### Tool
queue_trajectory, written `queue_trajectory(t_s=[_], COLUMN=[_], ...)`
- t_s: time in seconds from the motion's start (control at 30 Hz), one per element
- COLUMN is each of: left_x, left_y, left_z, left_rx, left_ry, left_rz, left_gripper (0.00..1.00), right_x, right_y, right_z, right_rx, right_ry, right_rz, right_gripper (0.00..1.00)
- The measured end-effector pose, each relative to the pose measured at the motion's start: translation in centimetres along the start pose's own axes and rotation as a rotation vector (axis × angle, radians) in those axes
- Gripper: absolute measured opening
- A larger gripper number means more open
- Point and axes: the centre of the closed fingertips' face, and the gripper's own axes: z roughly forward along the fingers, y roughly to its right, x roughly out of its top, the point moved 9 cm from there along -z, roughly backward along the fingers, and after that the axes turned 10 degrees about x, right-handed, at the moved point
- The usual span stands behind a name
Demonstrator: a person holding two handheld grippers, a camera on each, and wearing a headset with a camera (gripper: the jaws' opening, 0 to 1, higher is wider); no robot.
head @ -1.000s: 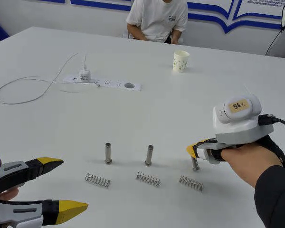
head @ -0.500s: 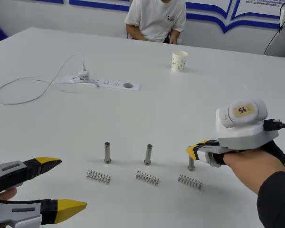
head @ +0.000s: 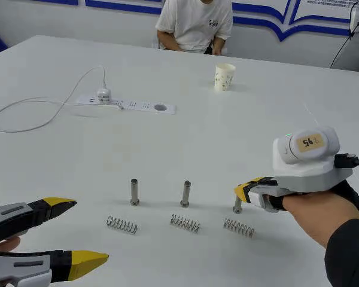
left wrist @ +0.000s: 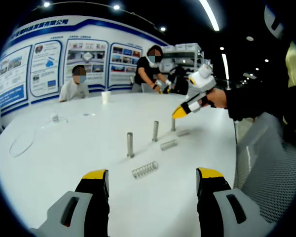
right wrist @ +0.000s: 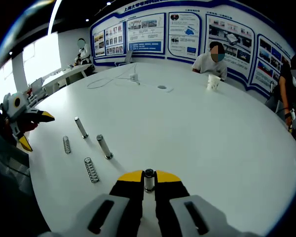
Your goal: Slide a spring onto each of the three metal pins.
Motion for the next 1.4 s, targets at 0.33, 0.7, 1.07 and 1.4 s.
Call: queue_trajectory(t_s=[0.33,0.7,1.07,1.4], left_x=[0.0,0.0,0.1,0.1], left_y=[0.0,0.1,0.0,0.1], left_z=[-0.1,-0.2,-0.2,-0.3], left_rx=[0.000,0.001,0.005,0.000], left_ry=[-0.004,-0.012,-0.013,-0.010], left_rz=[0.003,0.004,0.004,0.006], left_gripper=[0.73,0.73,0.73,0.73], right_x=[-0.5,-0.9,-0.9,-1.8], right_y=[0.0,0.0,-0.1,0.0], right_z=[-0.3,0.0,0.0,-0.9], right_rx=[0.003,0.017,0.027,0.033], right_ry=[-0.007,-0.015,-0.013,-0.019], right_rz=[-0.017,-0.024,-0.037,-0.044], right_gripper=[0.09,0.10,0.14,0.16])
